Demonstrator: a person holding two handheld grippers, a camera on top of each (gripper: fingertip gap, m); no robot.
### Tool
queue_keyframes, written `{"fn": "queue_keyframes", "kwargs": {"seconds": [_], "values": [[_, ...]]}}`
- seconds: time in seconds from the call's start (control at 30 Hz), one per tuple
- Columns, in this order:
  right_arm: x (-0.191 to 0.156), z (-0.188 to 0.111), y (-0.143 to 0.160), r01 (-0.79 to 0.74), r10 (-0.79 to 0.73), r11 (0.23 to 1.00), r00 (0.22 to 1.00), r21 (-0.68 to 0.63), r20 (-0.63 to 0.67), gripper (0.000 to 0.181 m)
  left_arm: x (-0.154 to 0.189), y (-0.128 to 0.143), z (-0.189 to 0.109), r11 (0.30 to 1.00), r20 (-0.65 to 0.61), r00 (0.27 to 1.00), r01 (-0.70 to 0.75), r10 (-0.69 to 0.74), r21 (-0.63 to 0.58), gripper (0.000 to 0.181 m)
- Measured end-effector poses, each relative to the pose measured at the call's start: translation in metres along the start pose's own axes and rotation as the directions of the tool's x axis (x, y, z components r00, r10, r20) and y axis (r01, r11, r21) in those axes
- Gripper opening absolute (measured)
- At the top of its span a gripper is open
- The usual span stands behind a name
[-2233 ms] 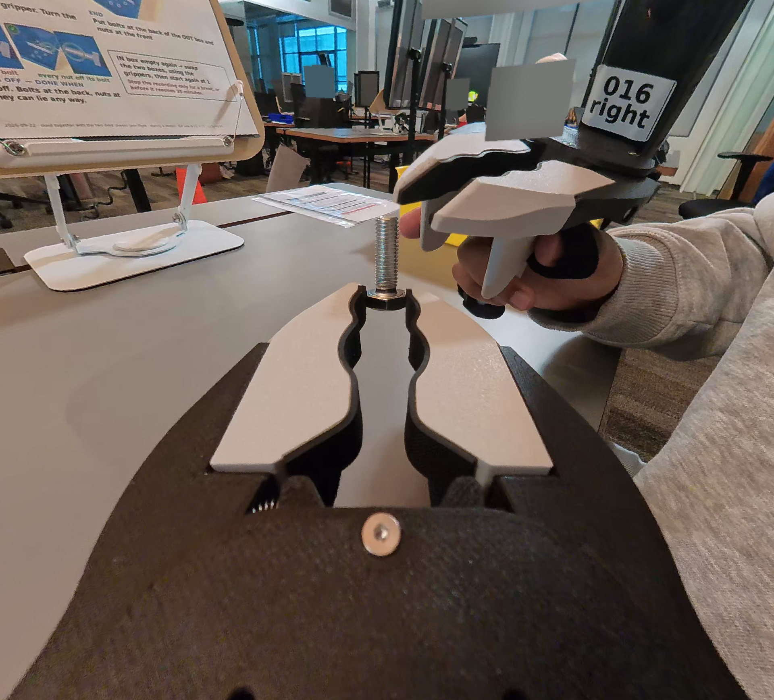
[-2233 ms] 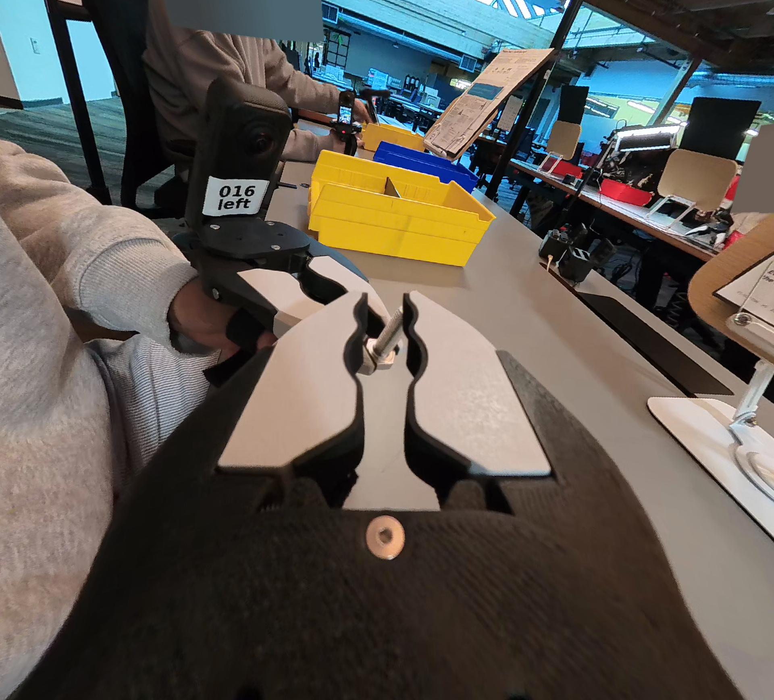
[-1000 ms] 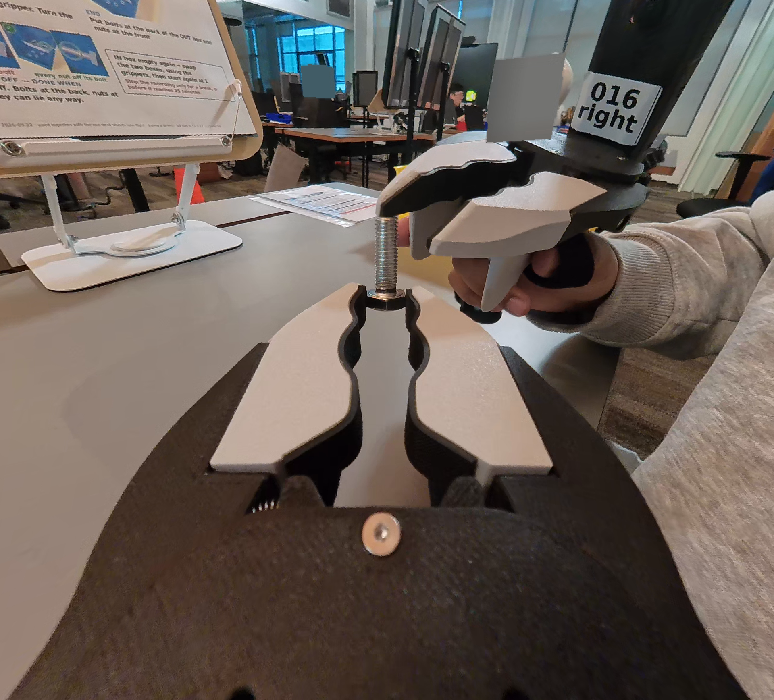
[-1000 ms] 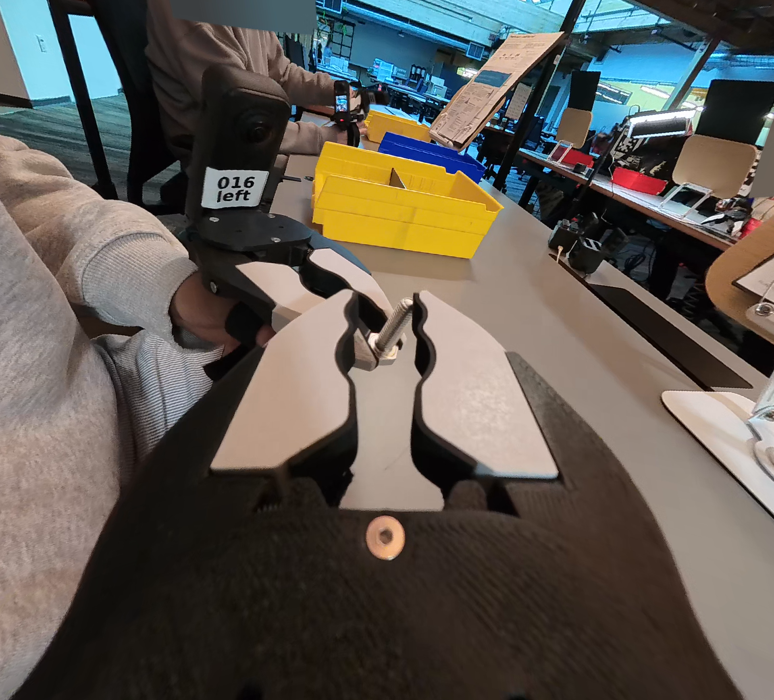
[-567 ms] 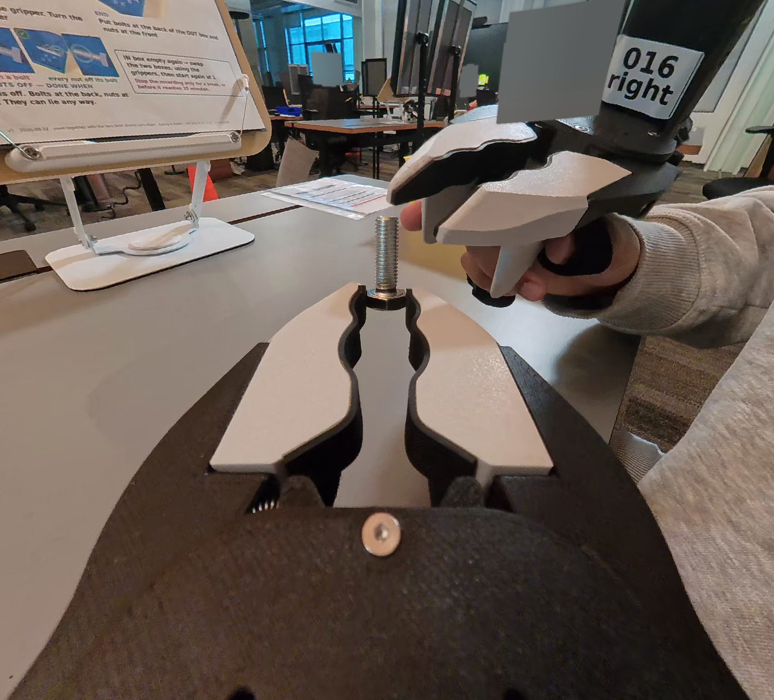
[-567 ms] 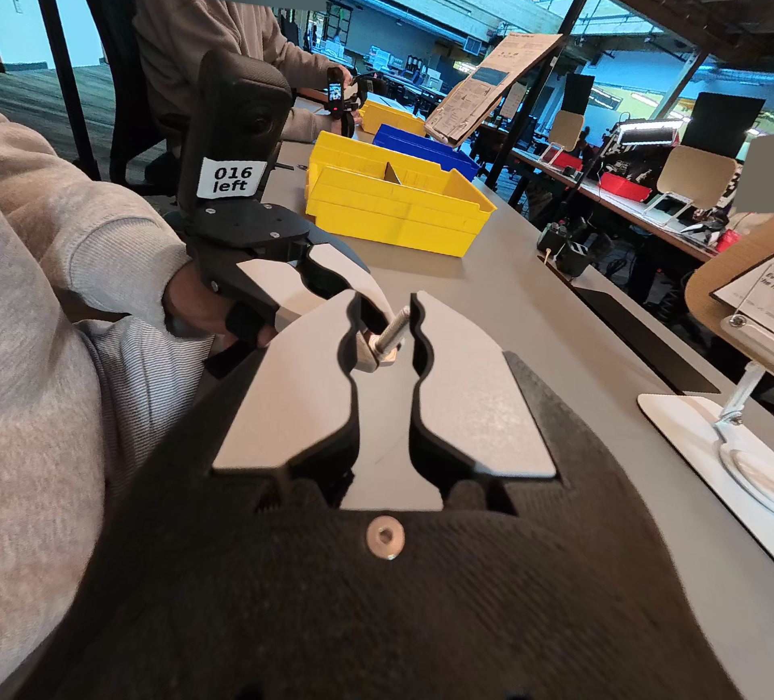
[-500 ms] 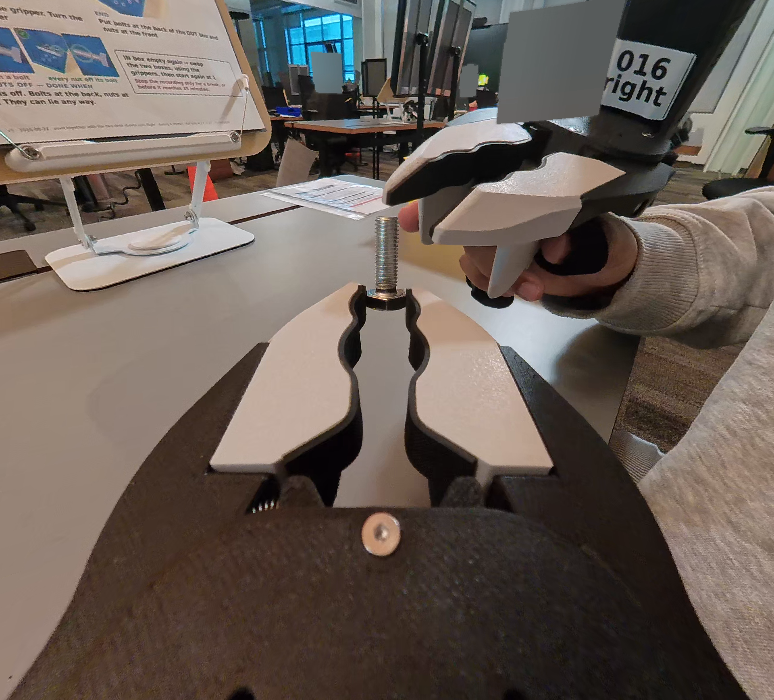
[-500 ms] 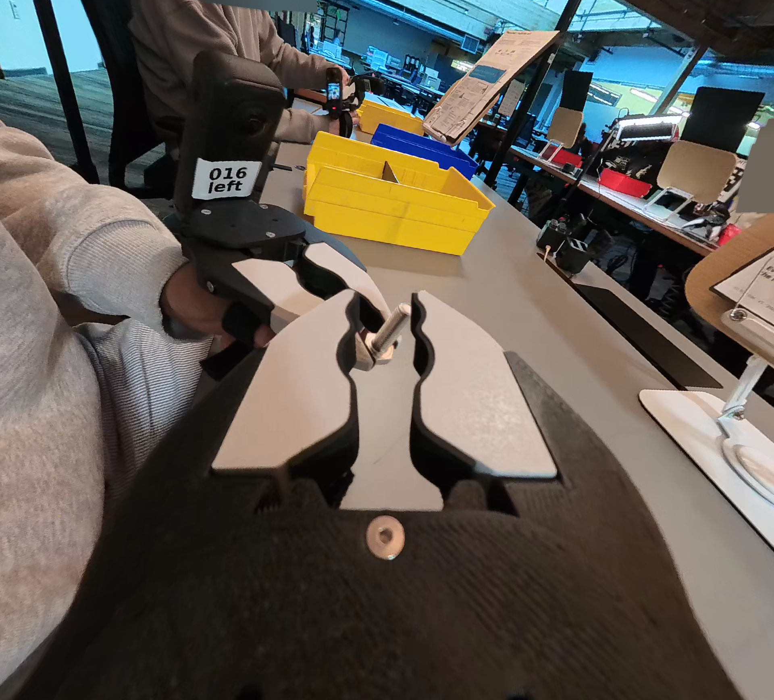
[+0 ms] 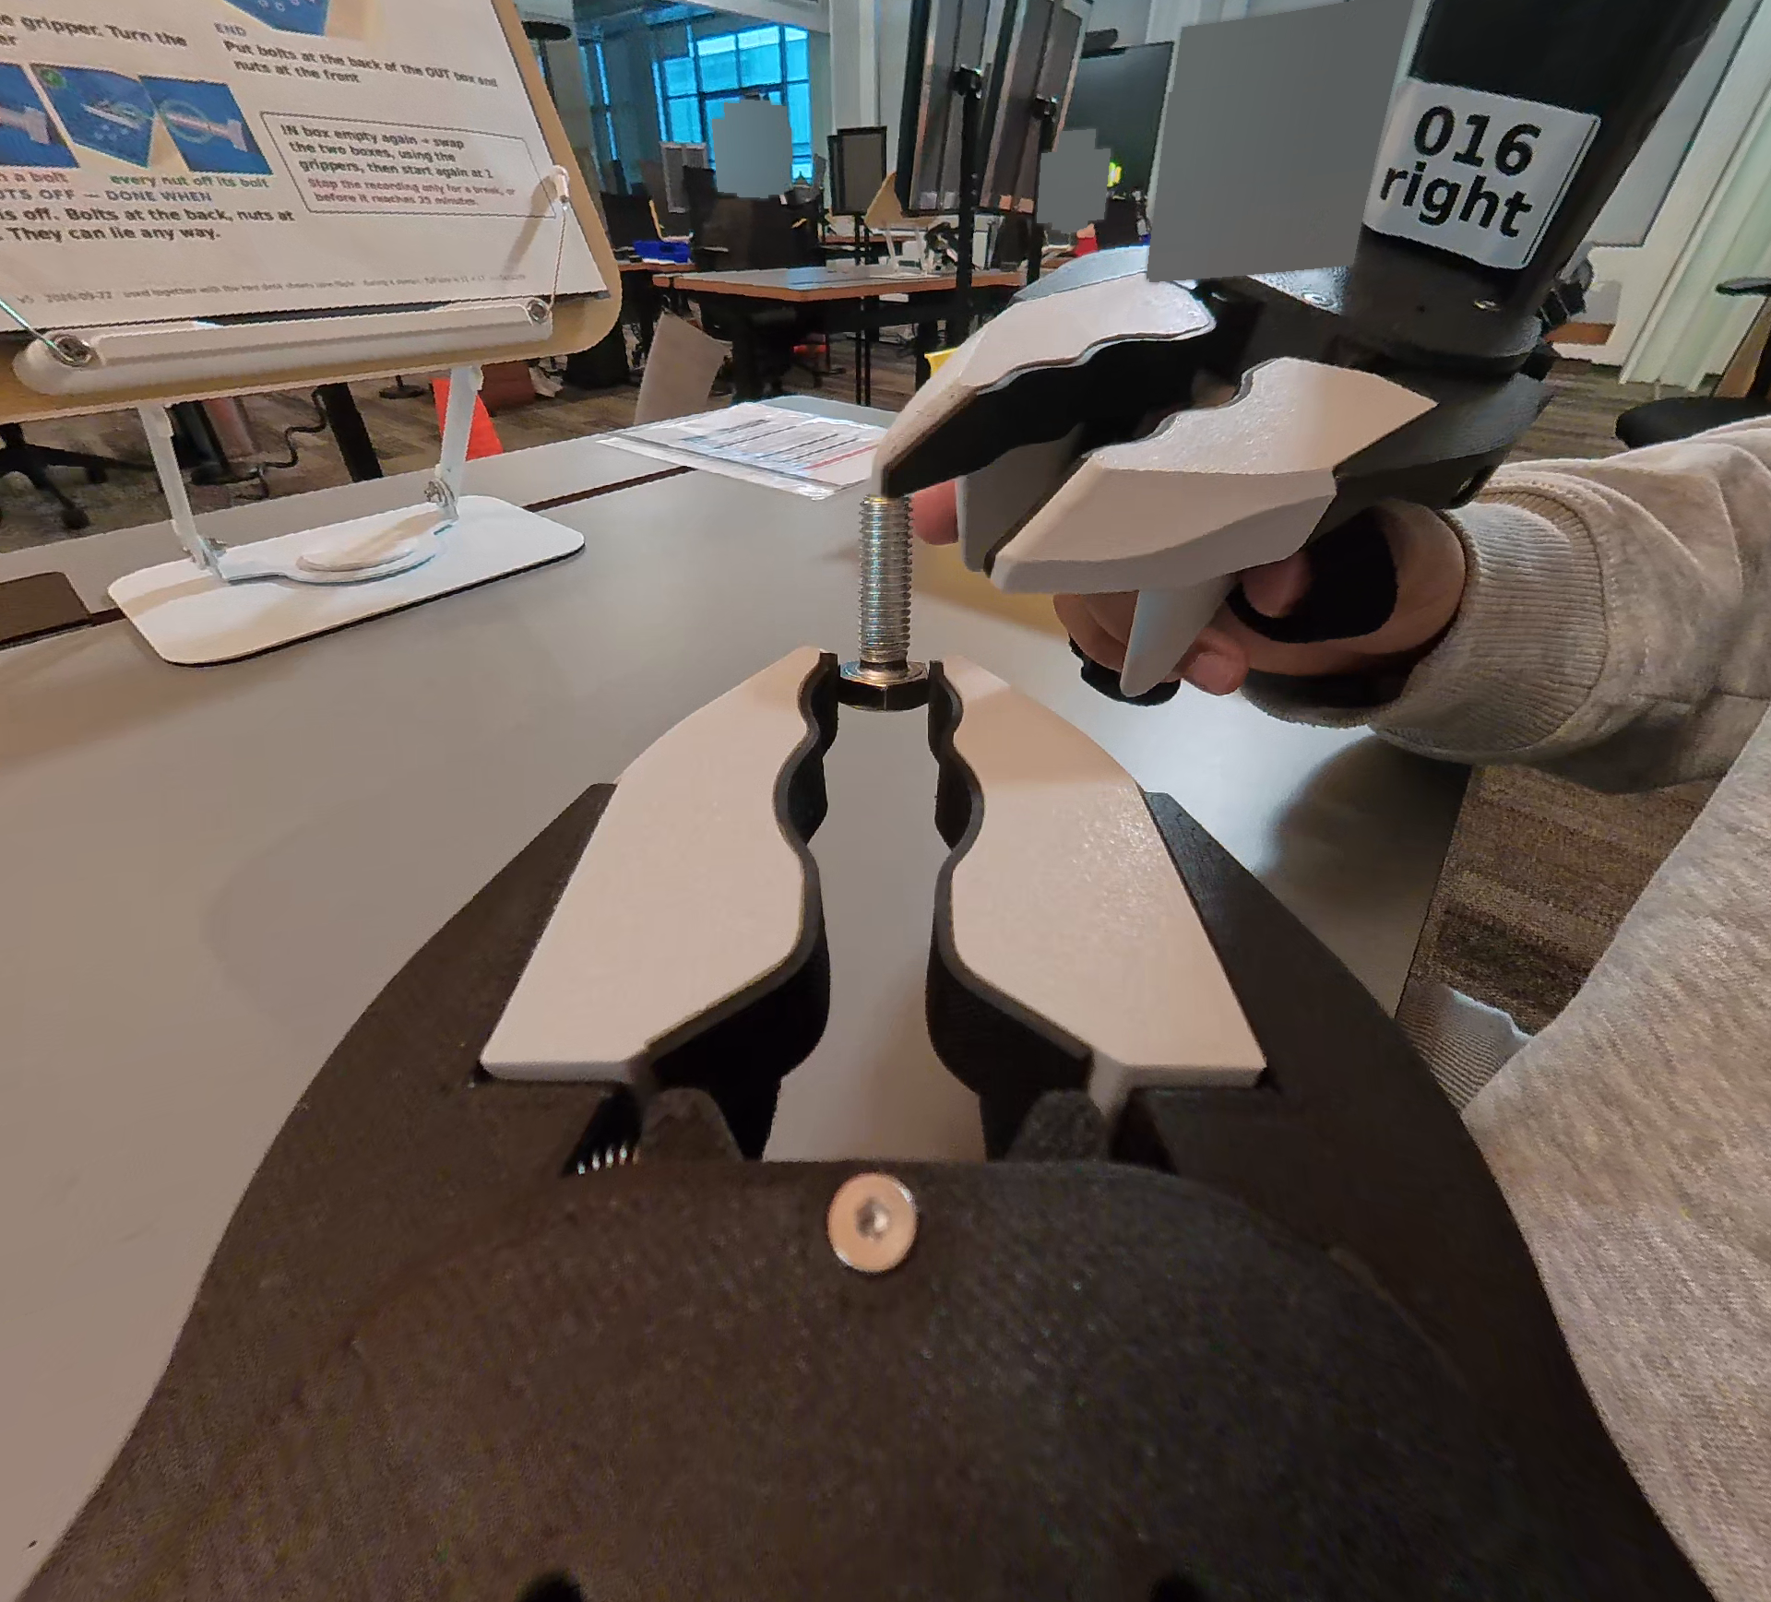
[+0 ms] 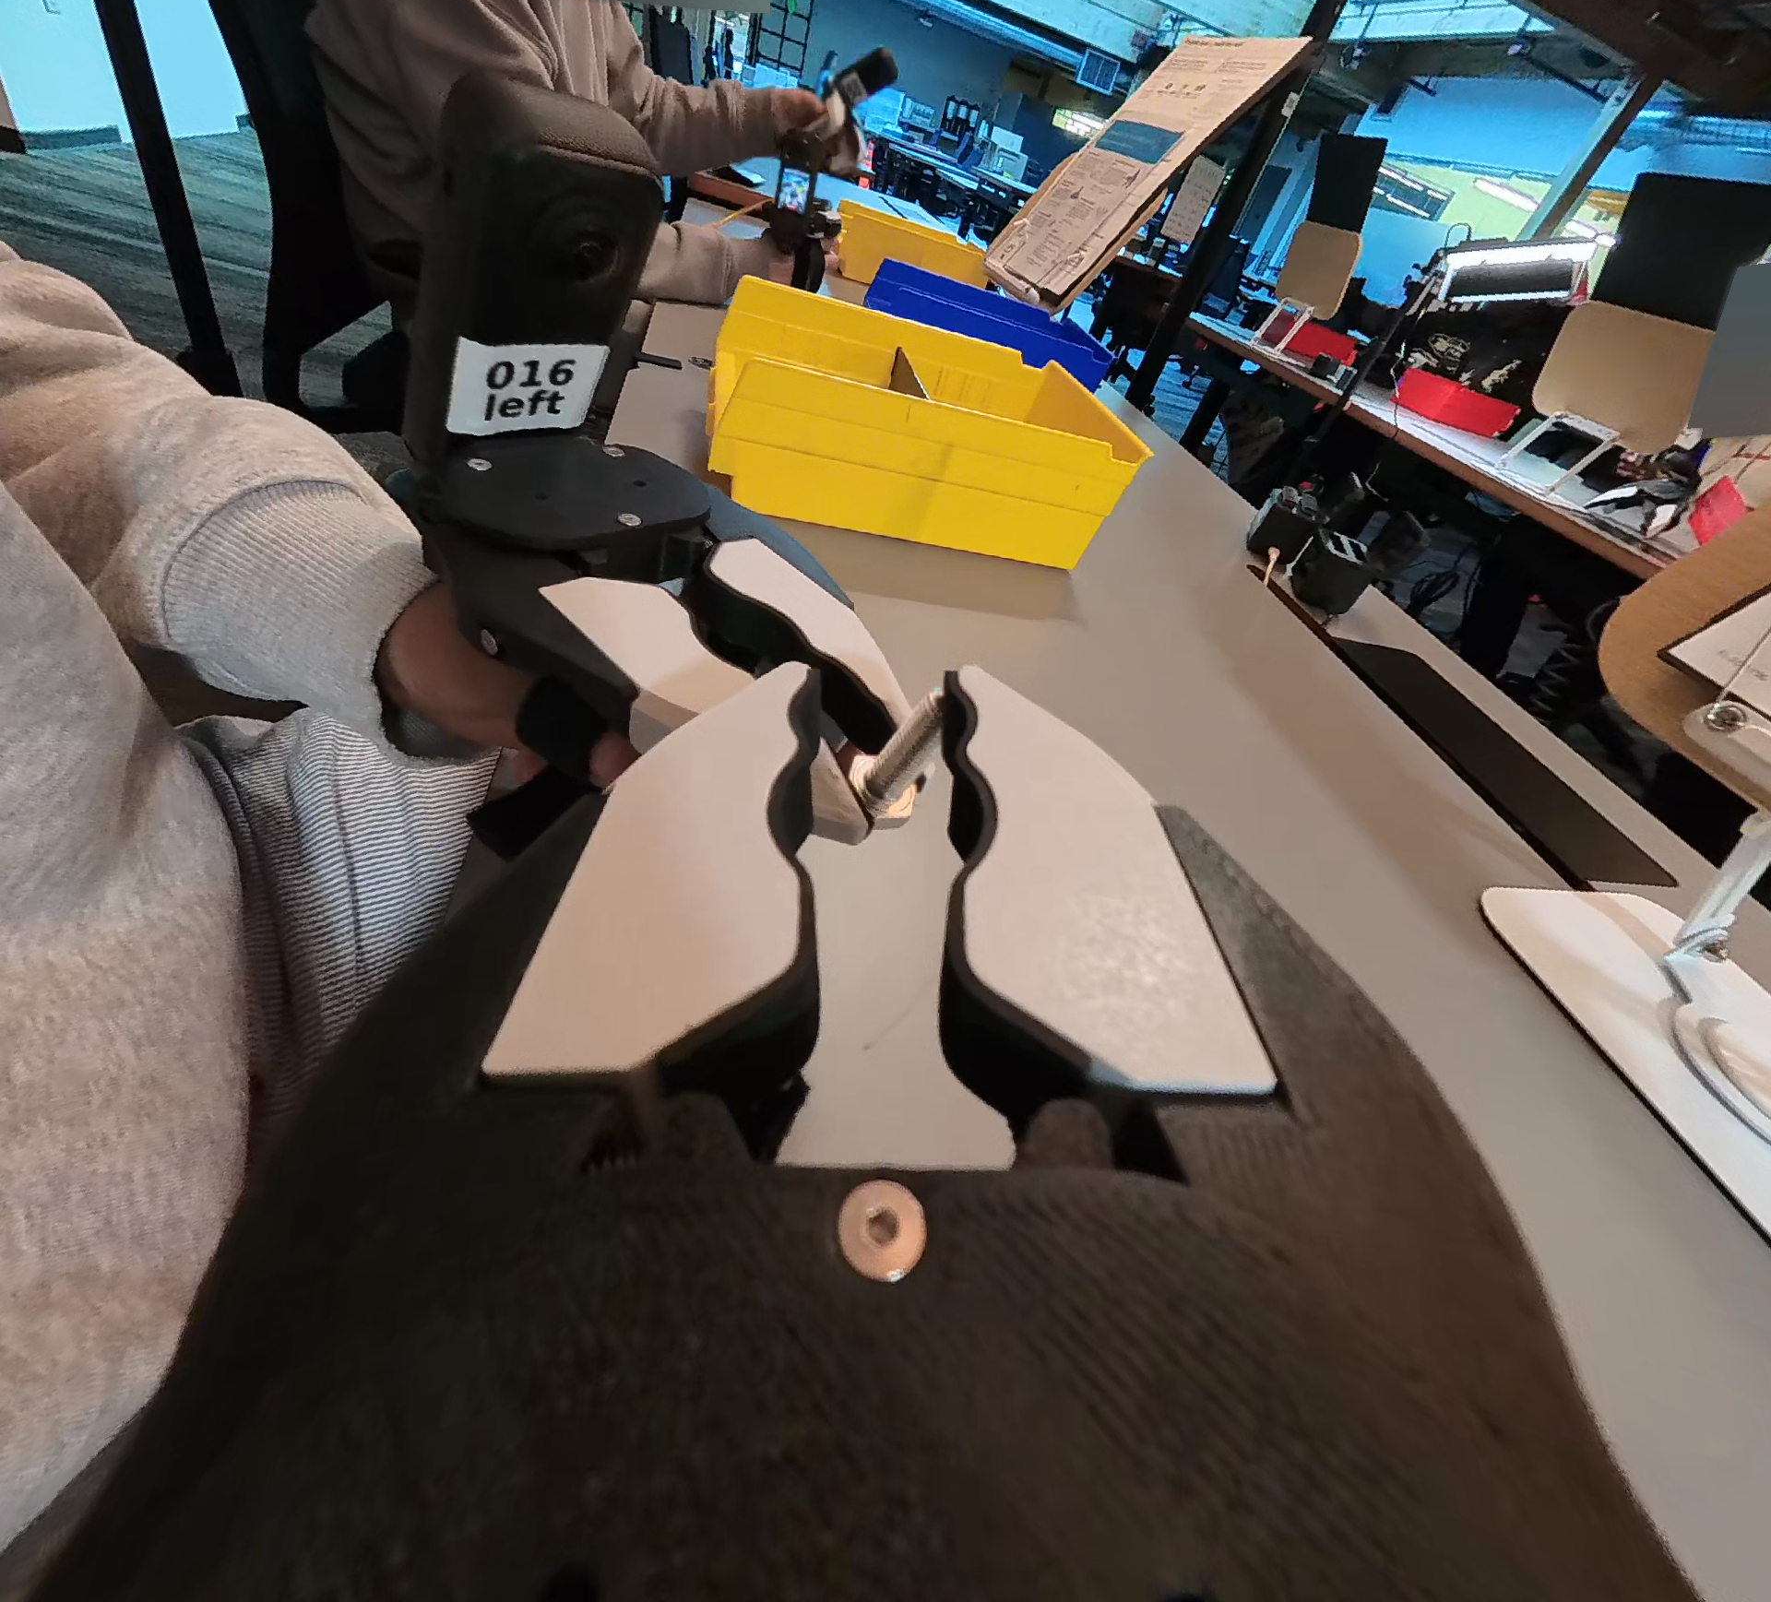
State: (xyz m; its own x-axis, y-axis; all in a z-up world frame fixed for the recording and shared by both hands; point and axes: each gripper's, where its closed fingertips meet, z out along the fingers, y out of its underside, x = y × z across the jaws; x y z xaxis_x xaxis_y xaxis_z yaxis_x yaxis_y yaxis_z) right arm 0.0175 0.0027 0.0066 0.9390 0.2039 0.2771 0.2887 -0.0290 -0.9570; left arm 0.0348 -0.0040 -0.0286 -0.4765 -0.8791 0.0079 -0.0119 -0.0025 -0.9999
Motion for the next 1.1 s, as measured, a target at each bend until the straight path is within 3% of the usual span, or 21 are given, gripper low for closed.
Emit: {"fn": "queue_keyframes", "kwargs": {"seconds": [0.4,0.6,0.87,1.0,1.1], "values": [[0.017,-0.006,-0.002,-0.123,0.125,0.991,0.992,0.058,-0.031,0.022,-0.001,-0.004,-0.001,1.000,0.006,1.000,0.007,-0.008,0.017,0.019],[0.028,-0.008,0.006,-0.212,0.215,0.975,0.976,0.070,-0.045,0.022,-0.016,-0.025,-0.020,0.995,0.059,0.997,0.053,-0.058,0.079,0.019],[0.034,0.018,0.026,-0.312,0.313,0.950,0.948,0.016,-0.053,0.022,-0.049,-0.044,-0.111,0.993,0.255,0.967,-0.009,-0.021,0.117,0.019],[0.034,0.058,0.018,-0.381,0.381,0.925,0.924,-0.004,0.029,0.022,-0.057,-0.056,-0.158,0.981,0.326,0.942,0.015,-0.080,0.196,0.019],[0.036,0.104,-0.001,-0.375,0.375,0.927,0.919,-0.028,0.123,0.022,-0.069,-0.058,-0.194,0.974,0.398,0.911,0.016,-0.108,0.228,0.019]]}}
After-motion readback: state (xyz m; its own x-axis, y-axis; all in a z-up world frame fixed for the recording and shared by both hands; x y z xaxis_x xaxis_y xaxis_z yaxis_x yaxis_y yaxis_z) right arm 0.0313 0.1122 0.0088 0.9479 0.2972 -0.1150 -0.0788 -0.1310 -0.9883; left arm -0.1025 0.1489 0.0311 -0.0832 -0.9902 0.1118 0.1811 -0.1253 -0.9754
